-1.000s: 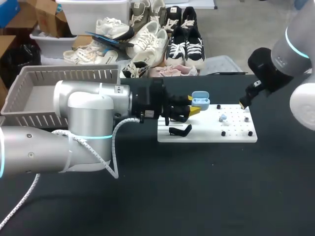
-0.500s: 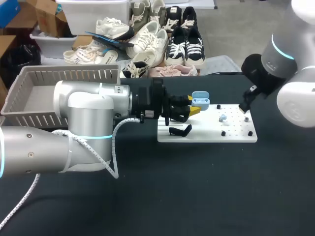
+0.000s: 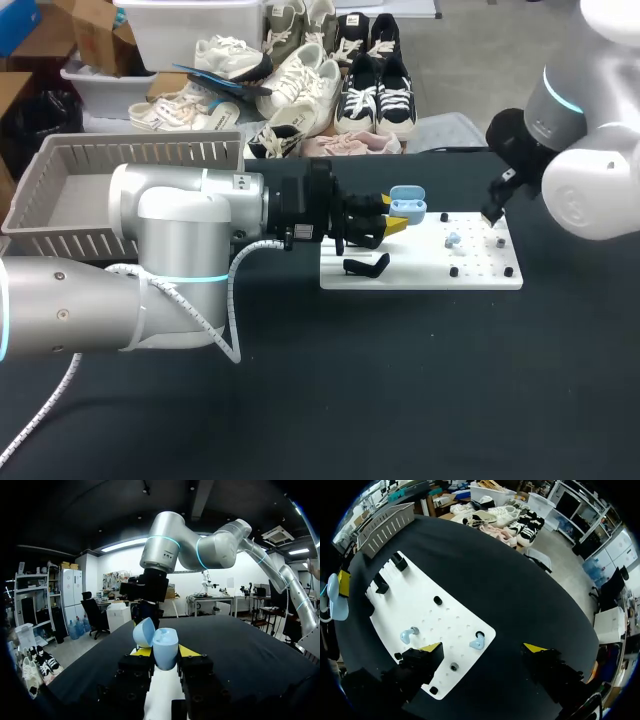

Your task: Pick up each earbud case from the left stands, insert the matching earbuds, close the lid, and place the case in the box.

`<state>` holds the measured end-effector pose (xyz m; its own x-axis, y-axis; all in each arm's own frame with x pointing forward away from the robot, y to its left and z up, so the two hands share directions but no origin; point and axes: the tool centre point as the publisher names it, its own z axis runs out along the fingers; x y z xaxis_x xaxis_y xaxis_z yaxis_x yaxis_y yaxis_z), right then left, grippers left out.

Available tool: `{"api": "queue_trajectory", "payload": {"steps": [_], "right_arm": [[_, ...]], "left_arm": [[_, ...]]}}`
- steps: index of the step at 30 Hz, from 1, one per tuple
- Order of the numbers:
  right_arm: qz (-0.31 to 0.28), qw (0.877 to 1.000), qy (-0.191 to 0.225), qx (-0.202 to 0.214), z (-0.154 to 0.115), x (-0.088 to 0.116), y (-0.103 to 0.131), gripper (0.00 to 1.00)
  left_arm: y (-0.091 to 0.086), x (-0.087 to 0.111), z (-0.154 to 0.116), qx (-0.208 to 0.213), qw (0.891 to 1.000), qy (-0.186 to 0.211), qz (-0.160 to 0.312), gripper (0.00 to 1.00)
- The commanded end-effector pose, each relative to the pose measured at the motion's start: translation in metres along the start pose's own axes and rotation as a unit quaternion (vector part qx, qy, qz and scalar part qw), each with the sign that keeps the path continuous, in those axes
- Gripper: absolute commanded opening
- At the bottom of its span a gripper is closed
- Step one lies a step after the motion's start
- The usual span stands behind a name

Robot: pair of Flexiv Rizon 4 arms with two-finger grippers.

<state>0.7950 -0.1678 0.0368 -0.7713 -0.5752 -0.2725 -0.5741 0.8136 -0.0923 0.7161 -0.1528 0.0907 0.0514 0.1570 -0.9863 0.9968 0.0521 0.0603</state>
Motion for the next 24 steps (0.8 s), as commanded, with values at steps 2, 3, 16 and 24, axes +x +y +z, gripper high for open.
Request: {"api": "queue_trajectory", "payload": {"steps": [2, 3, 16, 24], "right_arm": [[0.008, 1.0, 0.01, 0.004, 0.0086, -0.0037, 0.0021, 1.0], [0.01, 1.0, 0.01, 0.004, 0.0094, -0.0034, 0.0026, 1.0], [0.019, 1.0, 0.02, 0.007, 0.009, -0.0003, 0.0035, 0.88], [0.026, 0.999, 0.022, 0.008, 0.0077, 0.0007, 0.0057, 0.86]], "left_arm": [[-0.0015, 0.0002, 0.0001, -0.003, 1.0, 0.0, 0.001, 0.0], [-0.0015, 0.0002, 0.0001, -0.003, 1.0, 0.0, 0.001, 0.0], [-0.0015, 0.0002, 0.0001, -0.003, 1.0, 0.0, 0.001, 0.0], [-0.0015, 0.0002, 0.0001, -0.003, 1.0, 0.0, 0.001, 0.0]]}}
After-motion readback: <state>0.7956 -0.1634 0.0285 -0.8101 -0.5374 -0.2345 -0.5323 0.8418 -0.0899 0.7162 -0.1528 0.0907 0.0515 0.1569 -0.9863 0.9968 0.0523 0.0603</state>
